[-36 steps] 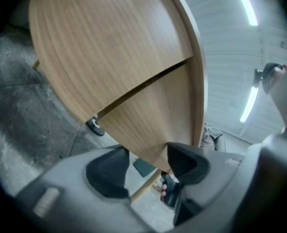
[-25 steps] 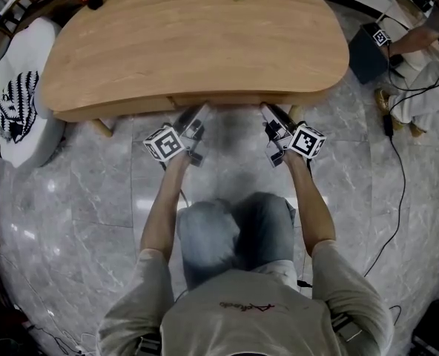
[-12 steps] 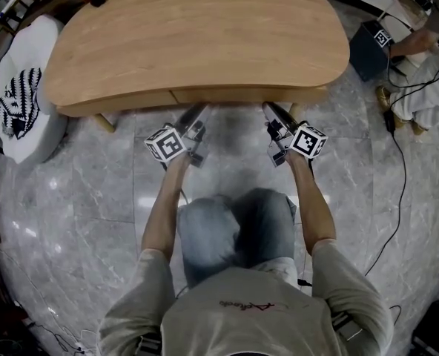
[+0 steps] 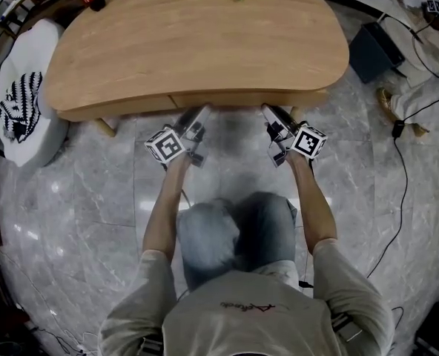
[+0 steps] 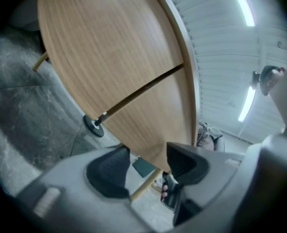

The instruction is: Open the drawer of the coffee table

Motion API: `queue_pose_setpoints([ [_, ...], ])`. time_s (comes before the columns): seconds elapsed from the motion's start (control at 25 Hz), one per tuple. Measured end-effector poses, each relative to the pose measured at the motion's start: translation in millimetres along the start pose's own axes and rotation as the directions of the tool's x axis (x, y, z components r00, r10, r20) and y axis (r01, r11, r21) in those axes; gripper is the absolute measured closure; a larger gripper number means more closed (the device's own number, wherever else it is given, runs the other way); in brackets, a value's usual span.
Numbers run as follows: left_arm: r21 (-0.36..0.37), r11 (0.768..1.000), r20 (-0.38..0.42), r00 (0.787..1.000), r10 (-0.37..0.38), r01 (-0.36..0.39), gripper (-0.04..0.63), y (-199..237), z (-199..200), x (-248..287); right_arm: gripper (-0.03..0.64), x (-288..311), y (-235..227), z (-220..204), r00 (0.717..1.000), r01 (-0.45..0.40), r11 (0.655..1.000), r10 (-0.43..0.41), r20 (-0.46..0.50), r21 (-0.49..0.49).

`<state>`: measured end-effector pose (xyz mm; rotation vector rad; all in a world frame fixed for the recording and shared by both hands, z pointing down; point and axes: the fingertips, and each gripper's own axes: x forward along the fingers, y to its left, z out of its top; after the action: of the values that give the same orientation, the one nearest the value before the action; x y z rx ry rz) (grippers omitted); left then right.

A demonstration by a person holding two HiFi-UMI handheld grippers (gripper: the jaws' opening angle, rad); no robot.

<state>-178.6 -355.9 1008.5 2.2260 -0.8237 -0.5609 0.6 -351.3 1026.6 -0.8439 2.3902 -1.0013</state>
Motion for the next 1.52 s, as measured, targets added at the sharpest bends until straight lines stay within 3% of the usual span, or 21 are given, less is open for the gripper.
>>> queue_pose_setpoints([
  [0.48, 0.045, 0.999, -0.033, 0.999, -0.022, 0.024, 0.399, -3.0, -4.1, -3.3, 0.509, -7.6, 2.9, -4.2, 1.0, -0.017, 1.0, 0.017, -0.005, -0.004],
  [0.8, 0.055, 0.997, -0.008, 0.998, -0.058, 0.058, 0.429, -25.9, -11.6, -23.3, 0.52, -27.2, 26.7, -7.0, 0.998, -0.044, 0.999, 0.044, 0.037, -0.004],
  [1.0, 0.06, 0.998, -0.052, 0.998, -0.033, 0.036, 0.42, -35.5, -22.1, -35.3, 0.53, -40.0, 34.2, -20.9, 1.0, -0.008, 1.0, 0.008, 0.02, -0.004],
  [1.52, 0.042, 0.999, -0.045, 0.999, 0.029, -0.028, 0.419, -60.8, -56.3, -67.8, 0.541, -80.5, 50.5, -48.6, 0.999, -0.009, 1.0, 0.009, -0.031, 0.009],
])
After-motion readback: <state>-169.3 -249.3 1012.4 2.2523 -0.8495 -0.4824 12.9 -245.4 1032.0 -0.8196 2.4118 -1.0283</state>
